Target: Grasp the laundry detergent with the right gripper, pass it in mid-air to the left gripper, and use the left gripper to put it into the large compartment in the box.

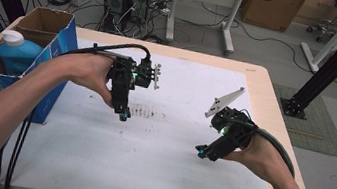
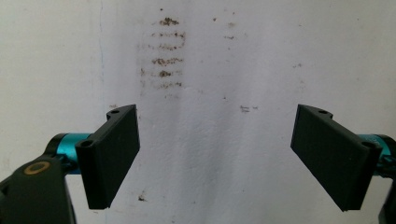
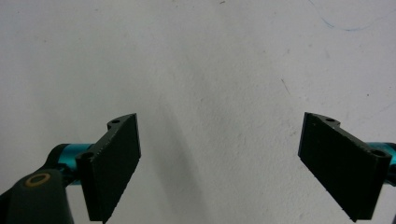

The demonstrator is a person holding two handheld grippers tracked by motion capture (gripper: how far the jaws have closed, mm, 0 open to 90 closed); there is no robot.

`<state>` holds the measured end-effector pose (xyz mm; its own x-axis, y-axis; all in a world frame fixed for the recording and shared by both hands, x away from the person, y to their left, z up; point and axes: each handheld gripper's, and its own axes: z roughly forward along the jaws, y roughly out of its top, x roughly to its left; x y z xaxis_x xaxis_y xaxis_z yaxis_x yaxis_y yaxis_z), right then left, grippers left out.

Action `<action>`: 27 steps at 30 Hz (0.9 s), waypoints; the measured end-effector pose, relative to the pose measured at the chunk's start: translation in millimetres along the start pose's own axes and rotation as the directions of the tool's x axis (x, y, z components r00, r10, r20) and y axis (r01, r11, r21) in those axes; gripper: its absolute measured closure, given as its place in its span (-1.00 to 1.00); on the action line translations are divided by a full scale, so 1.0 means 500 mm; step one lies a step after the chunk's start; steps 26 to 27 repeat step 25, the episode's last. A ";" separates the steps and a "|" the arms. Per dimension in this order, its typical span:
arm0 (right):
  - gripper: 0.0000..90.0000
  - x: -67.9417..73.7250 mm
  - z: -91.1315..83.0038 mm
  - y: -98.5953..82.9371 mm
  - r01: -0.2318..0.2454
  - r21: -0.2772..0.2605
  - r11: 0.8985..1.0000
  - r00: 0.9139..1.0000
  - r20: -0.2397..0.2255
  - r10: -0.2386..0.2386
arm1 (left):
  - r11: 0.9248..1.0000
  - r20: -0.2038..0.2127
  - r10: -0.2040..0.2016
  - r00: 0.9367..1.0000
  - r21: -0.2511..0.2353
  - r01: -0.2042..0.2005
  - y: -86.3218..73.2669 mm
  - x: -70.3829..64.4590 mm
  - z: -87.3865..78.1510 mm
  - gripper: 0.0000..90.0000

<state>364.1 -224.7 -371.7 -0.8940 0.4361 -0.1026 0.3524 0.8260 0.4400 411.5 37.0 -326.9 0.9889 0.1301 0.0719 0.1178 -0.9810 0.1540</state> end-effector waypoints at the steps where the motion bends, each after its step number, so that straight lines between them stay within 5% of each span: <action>1: -0.73 -0.001 0.000 0.000 0.005 0.000 1.000 1.000 0.001 -0.005 | 1.000 0.003 0.004 1.000 0.002 -0.004 0.000 -0.001 0.000 -0.65; 27: -0.73 0.008 -0.007 0.006 0.009 -0.004 1.000 1.000 0.009 -0.009 | 1.000 0.006 -0.003 1.000 0.016 0.003 -0.007 -0.010 -0.004 -0.65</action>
